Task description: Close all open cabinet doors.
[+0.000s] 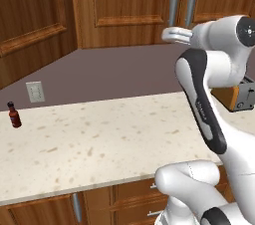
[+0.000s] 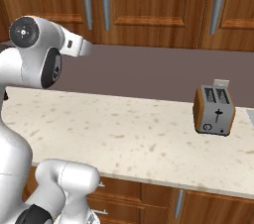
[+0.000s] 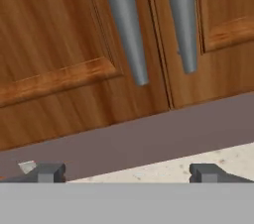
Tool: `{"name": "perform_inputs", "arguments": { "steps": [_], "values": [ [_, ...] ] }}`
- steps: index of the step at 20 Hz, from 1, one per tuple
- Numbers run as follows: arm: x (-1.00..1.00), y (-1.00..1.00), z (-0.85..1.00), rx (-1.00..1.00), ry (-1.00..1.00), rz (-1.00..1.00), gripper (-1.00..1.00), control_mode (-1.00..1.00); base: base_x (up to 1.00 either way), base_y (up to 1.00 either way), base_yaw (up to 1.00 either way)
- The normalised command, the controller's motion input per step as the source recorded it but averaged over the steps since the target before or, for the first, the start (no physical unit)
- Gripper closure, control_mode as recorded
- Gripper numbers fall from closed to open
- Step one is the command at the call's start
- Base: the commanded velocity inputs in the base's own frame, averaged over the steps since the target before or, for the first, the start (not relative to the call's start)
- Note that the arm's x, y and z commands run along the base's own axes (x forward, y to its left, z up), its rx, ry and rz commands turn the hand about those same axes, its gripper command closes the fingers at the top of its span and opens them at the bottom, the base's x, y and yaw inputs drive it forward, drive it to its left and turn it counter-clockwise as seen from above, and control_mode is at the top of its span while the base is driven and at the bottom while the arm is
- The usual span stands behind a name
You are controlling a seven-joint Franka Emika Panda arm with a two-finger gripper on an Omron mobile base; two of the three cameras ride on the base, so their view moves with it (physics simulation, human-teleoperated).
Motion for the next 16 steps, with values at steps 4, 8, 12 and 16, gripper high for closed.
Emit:
{"name": "perform_inputs", "arguments": {
  "steps": [4,8,12,16],
  "values": [
    [-0.60,-0.02,0.00,-0.06,0.34,0.00,-1.00,-1.00,0.00,0.00,0.00],
    [-0.62,-0.18,0.00,-0.08,0.26,0.00,-1.00,-1.00,0.00,0.00,0.00],
    [-0.70,-0.25,-0.01,-0.09,0.10,0.00,-1.00,-1.00,0.00,0.00,0.00],
    [-0.57,-0.14,-0.32,-0.12,0.00,0.00,-1.00,-1.00,0.00,0.00,0.00]
  ]
}}
